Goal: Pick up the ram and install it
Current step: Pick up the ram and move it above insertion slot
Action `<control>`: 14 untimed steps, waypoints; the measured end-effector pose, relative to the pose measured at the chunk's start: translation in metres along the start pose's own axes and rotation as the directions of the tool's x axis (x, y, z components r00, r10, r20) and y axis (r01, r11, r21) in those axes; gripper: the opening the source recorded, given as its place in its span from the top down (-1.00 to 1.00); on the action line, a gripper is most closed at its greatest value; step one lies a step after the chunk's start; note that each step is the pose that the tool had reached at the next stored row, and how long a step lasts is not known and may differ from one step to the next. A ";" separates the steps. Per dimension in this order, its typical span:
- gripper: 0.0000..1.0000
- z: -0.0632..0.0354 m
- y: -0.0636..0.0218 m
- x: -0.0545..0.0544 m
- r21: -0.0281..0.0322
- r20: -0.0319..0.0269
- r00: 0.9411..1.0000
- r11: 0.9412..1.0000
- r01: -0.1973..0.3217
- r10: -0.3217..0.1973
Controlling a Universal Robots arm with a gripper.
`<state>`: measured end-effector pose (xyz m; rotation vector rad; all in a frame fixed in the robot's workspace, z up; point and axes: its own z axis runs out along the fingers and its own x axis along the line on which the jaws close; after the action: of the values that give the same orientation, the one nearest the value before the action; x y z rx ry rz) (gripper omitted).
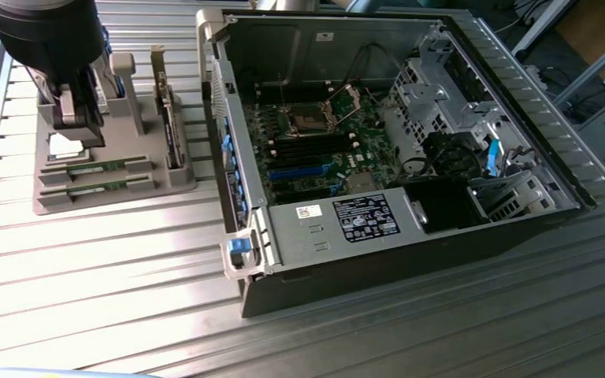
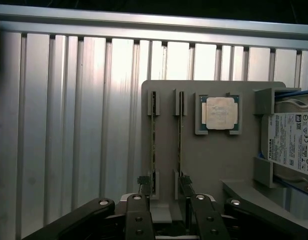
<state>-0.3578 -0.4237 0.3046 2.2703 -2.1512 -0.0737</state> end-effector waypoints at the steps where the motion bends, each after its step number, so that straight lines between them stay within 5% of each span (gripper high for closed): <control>1: 0.28 0.0004 -0.0001 0.000 0.000 0.000 1.000 1.000 0.000 0.000; 14: 0.28 0.0055 -0.0005 0.000 0.000 0.000 1.000 1.000 0.000 0.000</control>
<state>-0.3575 -0.4237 0.2990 2.2702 -2.1513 -0.0737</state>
